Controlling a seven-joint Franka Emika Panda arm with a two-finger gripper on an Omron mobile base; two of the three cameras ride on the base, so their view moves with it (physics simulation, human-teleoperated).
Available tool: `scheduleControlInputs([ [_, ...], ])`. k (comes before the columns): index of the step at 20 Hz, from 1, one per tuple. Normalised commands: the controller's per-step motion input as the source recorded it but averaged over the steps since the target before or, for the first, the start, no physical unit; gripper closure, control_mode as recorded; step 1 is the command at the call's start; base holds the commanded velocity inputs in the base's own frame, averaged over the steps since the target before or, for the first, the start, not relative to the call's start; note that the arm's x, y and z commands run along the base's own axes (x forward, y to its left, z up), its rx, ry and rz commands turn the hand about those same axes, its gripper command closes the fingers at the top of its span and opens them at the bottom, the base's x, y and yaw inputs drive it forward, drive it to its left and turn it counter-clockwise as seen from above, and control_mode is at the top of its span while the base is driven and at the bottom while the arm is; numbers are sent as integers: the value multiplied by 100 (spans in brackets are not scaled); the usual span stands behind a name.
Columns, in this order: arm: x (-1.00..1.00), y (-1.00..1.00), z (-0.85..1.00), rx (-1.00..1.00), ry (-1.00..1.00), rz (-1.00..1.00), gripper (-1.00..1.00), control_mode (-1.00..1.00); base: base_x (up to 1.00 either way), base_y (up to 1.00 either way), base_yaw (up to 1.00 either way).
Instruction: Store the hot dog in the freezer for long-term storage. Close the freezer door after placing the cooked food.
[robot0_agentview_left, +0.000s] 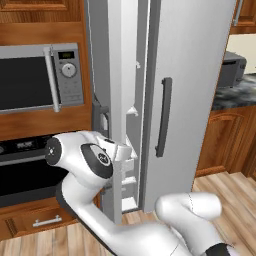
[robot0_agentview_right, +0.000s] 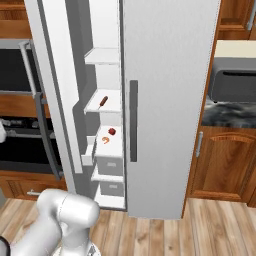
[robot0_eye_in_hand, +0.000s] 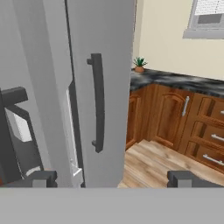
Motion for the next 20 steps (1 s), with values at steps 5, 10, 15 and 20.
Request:
scheduleControlInputs([
  [5,61,21,-10,0,0,-1,-100,-100,0,0,0],
  [10,70,10,-16,0,0,0,-100,-100,0,0,0],
  [15,53,1,-22,0,0,0,-100,-100,0,0,0],
  [20,32,0,-24,-4,5,-4,-100,-100,0,0,0],
])
